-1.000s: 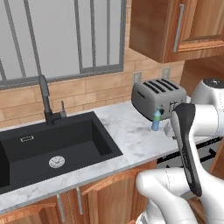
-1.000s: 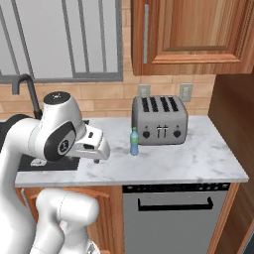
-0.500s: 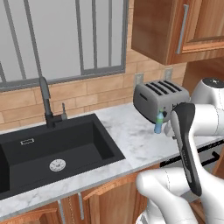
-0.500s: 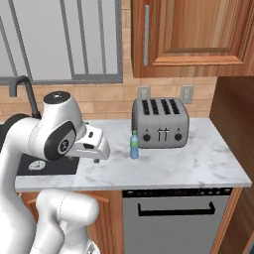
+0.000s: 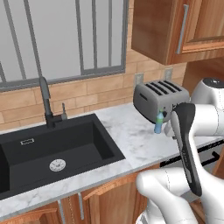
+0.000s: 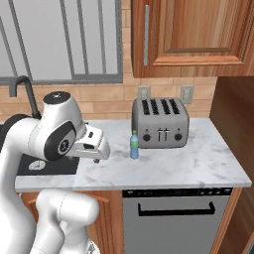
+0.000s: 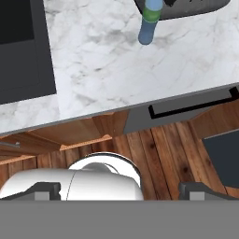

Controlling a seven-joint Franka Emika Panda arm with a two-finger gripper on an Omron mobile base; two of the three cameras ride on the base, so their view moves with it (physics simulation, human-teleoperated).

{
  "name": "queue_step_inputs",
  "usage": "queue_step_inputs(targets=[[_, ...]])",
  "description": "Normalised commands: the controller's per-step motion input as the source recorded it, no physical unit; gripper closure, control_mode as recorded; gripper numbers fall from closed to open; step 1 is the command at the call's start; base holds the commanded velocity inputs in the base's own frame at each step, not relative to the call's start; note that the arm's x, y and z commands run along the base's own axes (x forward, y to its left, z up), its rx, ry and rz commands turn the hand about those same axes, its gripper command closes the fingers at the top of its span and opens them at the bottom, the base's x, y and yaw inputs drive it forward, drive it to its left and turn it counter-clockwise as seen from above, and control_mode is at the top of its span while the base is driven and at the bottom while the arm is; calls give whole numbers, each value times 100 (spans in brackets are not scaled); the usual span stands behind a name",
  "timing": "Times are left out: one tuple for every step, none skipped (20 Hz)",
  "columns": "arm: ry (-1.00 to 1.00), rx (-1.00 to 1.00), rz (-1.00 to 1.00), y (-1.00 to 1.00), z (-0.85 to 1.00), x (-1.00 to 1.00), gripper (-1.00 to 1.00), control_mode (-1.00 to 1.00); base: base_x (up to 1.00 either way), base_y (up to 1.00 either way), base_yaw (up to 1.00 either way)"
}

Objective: Take the bottled waters from the counter and place them in the freezer to freeze. Close the freezer door after placing the bottles.

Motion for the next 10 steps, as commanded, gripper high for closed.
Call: queue_step_inputs(targets=[[0,0,0,0,0,0,-100,100,0,0,0],[0,0,0,0,0,0,-100,100,0,0,0],[0,0,0,0,0,0,-100,100,5,0,0],[0,0,0,9,0,11,-100,-100,0,0,0],[0,0,0,4,0,0,-100,-100,0,0,0],[-5,0,0,0,0,0,-100,-100,0,0,0],[-7,0,0,0,0,0,-100,-100,0,0,0],[-6,0,-5,0,0,0,-100,-100,0,0,0],[-5,0,-10,0,0,0,-100,-100,0,0,0],[-5,1,-17,0,-6,-7,-100,-100,0,0,0]])
